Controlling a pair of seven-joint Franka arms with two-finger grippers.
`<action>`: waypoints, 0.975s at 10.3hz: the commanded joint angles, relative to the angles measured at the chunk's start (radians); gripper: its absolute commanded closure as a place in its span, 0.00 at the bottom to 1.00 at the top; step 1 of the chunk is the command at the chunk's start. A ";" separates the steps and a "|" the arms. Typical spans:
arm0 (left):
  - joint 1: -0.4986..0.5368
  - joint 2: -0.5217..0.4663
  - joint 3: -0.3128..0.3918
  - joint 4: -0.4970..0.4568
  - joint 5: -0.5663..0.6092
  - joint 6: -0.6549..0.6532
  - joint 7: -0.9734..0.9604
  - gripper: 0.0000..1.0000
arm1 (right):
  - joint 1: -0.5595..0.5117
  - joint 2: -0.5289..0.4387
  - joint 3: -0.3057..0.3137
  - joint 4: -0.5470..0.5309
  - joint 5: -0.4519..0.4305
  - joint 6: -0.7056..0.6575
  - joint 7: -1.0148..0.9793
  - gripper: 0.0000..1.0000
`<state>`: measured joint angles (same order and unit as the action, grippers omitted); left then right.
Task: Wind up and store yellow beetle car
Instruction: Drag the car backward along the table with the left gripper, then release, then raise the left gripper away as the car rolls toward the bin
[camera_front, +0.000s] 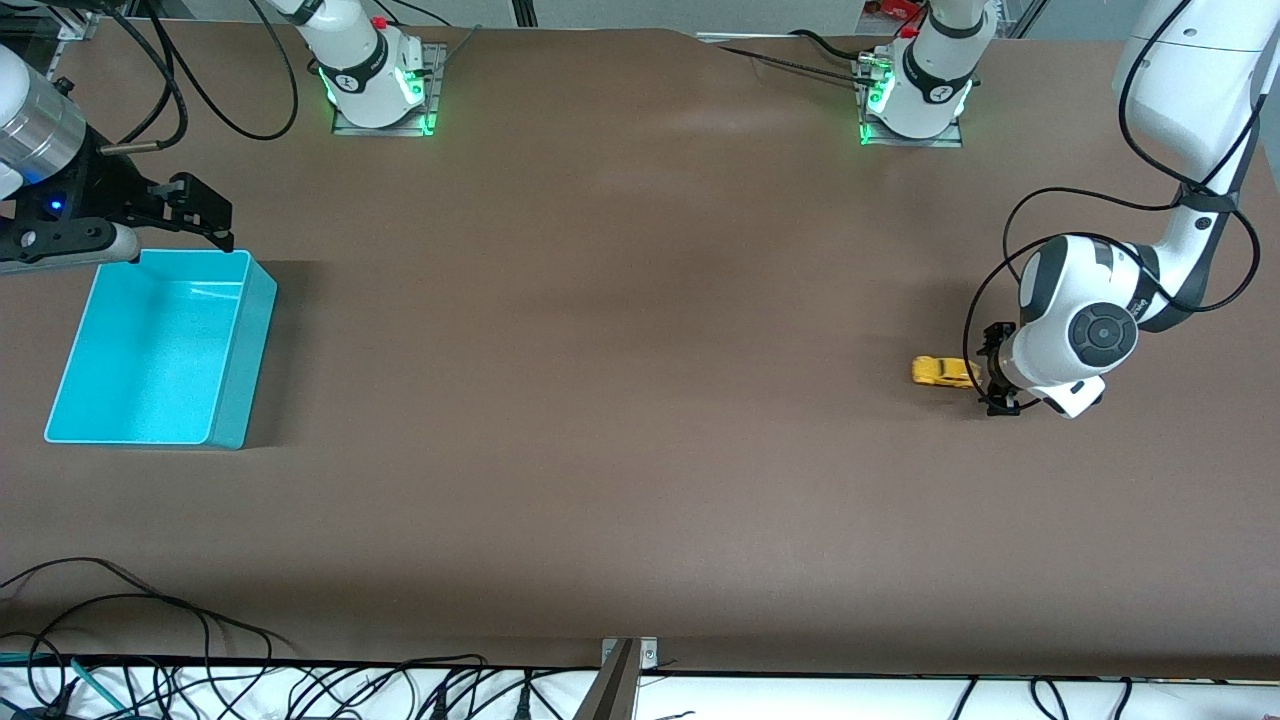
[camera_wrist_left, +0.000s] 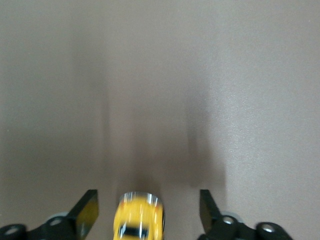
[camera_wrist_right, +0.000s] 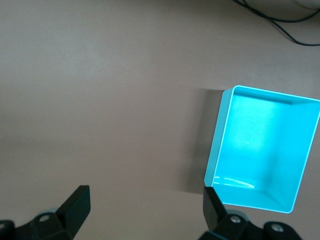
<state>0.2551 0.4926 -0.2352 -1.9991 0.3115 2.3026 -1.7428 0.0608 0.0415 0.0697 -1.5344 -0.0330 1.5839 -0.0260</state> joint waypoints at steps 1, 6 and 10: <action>0.006 0.012 -0.007 0.023 0.023 -0.011 0.000 0.00 | -0.006 -0.002 0.004 0.013 0.021 -0.013 -0.008 0.00; 0.004 0.003 -0.031 0.069 0.021 -0.081 0.081 0.00 | -0.006 -0.002 0.004 0.013 0.021 -0.013 -0.008 0.00; 0.009 -0.063 -0.047 0.209 -0.078 -0.331 0.522 0.01 | -0.006 -0.002 0.004 0.013 0.021 -0.013 -0.008 0.00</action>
<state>0.2541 0.4692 -0.2763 -1.8392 0.2804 2.0749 -1.4021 0.0608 0.0414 0.0699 -1.5343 -0.0329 1.5839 -0.0260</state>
